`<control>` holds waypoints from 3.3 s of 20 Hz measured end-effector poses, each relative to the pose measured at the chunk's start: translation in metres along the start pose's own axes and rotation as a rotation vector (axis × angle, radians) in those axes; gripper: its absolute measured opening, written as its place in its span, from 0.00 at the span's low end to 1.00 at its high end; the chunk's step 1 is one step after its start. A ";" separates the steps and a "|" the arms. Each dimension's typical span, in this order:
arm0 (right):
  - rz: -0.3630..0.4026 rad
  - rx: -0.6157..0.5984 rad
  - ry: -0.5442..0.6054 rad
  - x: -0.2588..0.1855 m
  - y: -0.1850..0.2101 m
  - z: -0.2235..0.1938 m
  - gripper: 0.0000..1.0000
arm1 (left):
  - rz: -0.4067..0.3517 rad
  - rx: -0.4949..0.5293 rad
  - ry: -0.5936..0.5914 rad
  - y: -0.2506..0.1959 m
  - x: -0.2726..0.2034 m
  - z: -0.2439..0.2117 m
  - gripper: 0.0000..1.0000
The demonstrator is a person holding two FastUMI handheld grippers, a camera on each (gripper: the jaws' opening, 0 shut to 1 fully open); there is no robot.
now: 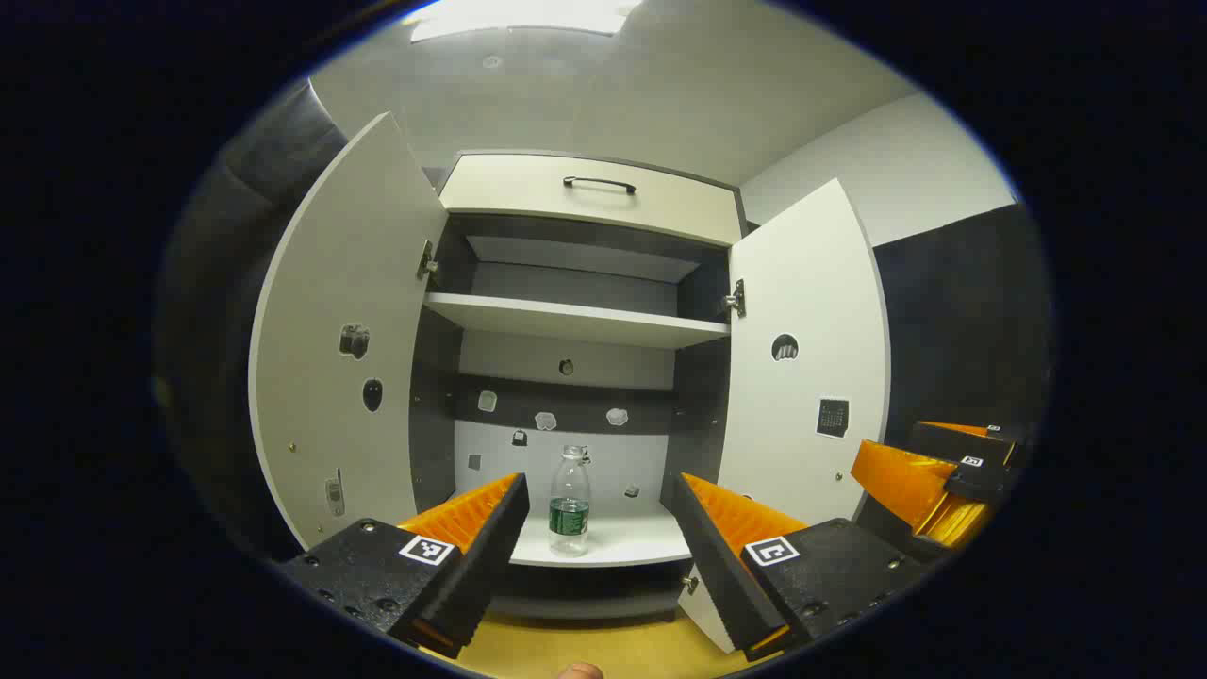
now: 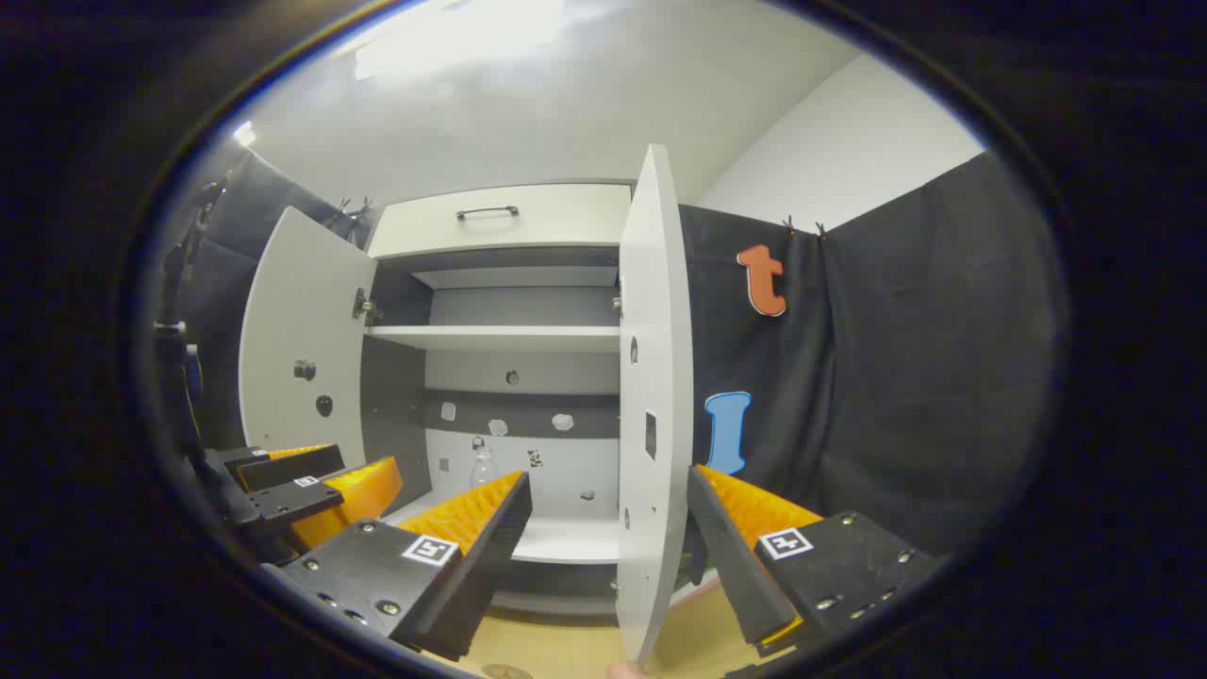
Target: Grasp the bottle in the cabinet with the left hand and place it on the coaster, then close the right door with the right hand and the left door with the left hand.
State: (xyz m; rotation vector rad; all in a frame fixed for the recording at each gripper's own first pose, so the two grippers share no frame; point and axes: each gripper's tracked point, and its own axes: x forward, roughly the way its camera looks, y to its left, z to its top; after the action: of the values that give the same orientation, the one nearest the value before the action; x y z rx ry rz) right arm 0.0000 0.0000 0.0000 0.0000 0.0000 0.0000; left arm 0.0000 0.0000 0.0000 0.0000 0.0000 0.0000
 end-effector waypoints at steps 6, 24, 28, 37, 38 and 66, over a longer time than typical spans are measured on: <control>-0.008 -0.002 -0.002 0.000 -0.002 0.001 1.00 | 0.003 -0.003 0.015 0.002 0.000 -0.004 0.96; -0.219 -0.105 -0.010 -0.041 -0.085 0.001 1.00 | -0.009 0.070 0.098 0.020 0.142 -0.066 0.96; -0.282 -0.155 -0.008 -0.055 -0.106 0.000 1.00 | 0.027 0.055 0.123 0.031 0.193 -0.091 0.96; -0.342 -0.185 0.014 -0.053 -0.122 -0.010 0.97 | 0.085 0.024 0.243 0.054 0.258 -0.149 0.97; -0.343 -0.183 0.017 -0.053 -0.122 -0.012 0.97 | 0.089 0.025 0.256 0.058 0.262 -0.155 0.97; -0.222 -0.160 -0.008 0.007 -0.141 -0.005 0.97 | -0.291 -0.066 0.310 0.028 0.030 -0.207 0.79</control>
State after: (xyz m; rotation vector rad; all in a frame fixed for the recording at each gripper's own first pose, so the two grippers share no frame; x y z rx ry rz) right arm 0.0067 -0.1410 -0.0051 -0.1600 -0.0078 -0.2223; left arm 0.0299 0.0283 -0.2070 -0.0658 0.3102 -0.2913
